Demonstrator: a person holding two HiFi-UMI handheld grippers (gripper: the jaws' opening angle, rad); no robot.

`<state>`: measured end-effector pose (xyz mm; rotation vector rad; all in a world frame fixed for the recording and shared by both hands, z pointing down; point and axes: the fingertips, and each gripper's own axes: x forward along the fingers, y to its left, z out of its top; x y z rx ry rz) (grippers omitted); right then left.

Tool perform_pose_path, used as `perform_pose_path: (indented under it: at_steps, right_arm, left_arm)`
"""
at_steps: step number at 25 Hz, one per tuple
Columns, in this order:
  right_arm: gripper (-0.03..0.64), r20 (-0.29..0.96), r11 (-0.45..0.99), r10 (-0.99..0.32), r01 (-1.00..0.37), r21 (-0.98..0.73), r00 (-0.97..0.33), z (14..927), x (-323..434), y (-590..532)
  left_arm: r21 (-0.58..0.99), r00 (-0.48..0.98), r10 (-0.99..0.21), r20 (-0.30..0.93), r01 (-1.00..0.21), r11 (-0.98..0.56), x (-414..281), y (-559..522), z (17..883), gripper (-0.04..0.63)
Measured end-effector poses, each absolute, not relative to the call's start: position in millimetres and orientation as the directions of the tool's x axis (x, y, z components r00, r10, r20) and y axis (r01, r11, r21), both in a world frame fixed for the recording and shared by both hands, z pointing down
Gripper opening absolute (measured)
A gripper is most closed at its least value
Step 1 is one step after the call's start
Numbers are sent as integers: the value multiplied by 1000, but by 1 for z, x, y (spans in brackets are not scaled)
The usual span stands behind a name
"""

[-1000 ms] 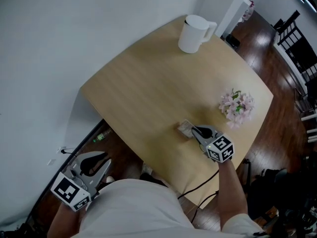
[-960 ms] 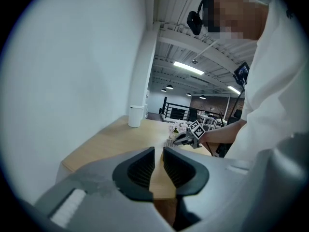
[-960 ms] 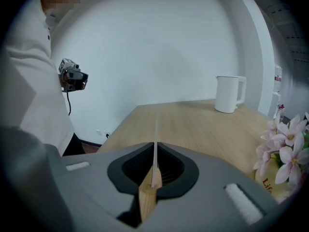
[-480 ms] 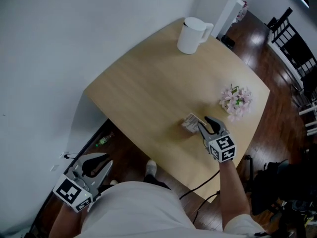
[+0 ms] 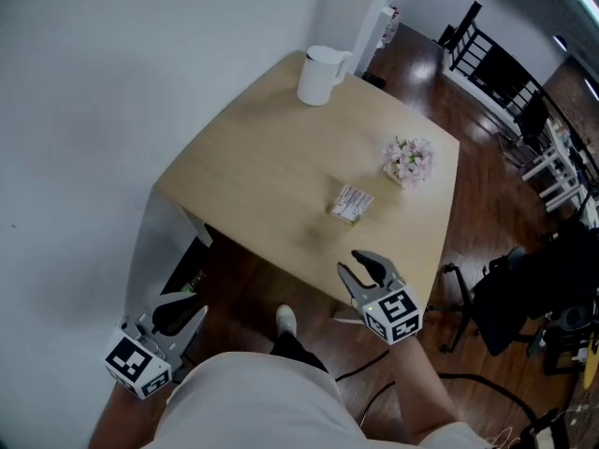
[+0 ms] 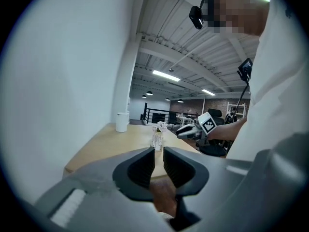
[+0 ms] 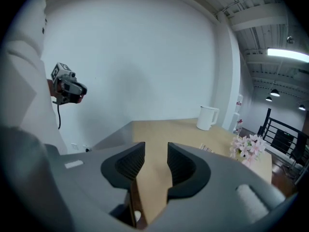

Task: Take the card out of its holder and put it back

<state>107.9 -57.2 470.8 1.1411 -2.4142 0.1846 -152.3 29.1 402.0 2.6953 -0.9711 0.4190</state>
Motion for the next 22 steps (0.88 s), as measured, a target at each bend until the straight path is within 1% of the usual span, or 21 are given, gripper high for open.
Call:
perform_pose_path:
  at_steps: [6, 11, 17, 22]
  right_arm:
    - [141, 430, 556, -761, -830, 46, -486, 447, 55, 74]
    - [141, 449, 486, -784, -874, 13, -429, 439, 28, 172]
    - [140, 462, 436, -800, -900, 12, -381, 438, 18, 237]
    - [140, 452, 446, -802, -895, 19, -390, 435, 20, 247]
  left_arm:
    - [126, 788, -518, 334, -582, -803, -198, 90, 407, 63]
    - [147, 824, -452, 340, -522, -840, -216, 131, 416, 63]
    - [162, 868, -370, 330, -438, -884, -200, 159, 427, 63]
    - [135, 885, -357, 299, -409, -902, -173, 167, 413, 63]
